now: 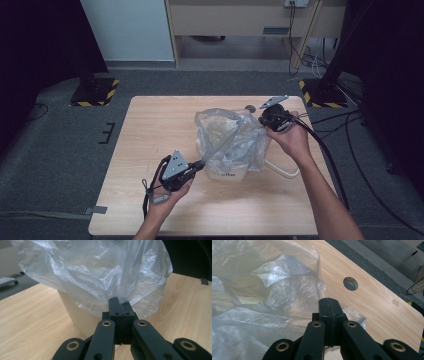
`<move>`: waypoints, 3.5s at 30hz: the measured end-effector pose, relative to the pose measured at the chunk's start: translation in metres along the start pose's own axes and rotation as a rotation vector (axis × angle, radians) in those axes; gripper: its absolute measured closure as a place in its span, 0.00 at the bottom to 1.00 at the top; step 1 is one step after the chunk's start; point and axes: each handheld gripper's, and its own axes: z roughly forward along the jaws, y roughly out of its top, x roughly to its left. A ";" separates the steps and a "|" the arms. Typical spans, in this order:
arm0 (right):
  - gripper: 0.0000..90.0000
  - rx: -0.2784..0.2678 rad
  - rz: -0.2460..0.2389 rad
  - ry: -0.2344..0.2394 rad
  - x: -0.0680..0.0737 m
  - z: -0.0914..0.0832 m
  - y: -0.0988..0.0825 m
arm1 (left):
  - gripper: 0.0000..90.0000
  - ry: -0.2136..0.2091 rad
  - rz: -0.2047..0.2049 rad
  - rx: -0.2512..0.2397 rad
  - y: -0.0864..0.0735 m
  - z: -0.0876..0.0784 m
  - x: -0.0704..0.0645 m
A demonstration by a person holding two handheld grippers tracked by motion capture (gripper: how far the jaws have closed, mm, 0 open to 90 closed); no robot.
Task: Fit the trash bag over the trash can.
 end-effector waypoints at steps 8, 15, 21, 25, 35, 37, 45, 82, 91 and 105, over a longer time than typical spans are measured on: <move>1.00 0.025 -0.015 -0.006 0.001 0.012 -0.001 | 1.00 0.026 -0.021 0.044 -0.016 -0.002 0.004; 1.00 0.043 -0.023 0.021 0.009 0.021 -0.003 | 1.00 0.037 -0.033 0.078 -0.027 0.004 0.008; 1.00 0.041 -0.017 0.053 0.012 0.026 -0.004 | 1.00 0.049 -0.036 0.103 -0.032 0.011 0.010; 1.00 0.031 -0.013 0.081 0.014 0.031 -0.008 | 1.00 0.053 -0.024 0.117 -0.033 0.015 0.008; 1.00 0.020 -0.021 0.118 0.020 0.035 -0.011 | 1.00 0.040 -0.016 0.138 -0.038 0.018 0.003; 1.00 0.020 -0.021 0.123 0.022 0.035 -0.011 | 1.00 0.036 -0.016 0.139 -0.039 0.018 0.002; 1.00 0.022 -0.039 0.147 0.029 0.040 -0.011 | 1.00 0.038 -0.021 0.143 -0.044 0.017 0.001; 1.00 0.043 -0.045 0.143 0.033 0.049 -0.013 | 0.94 0.074 -0.043 0.136 -0.052 0.016 0.004; 1.00 0.025 -0.051 0.132 0.035 0.048 -0.013 | 0.46 0.116 -0.042 0.057 -0.037 0.000 0.007; 1.00 0.007 -0.049 0.115 0.035 0.046 -0.012 | 0.26 0.062 0.032 -0.006 -0.008 -0.011 -0.007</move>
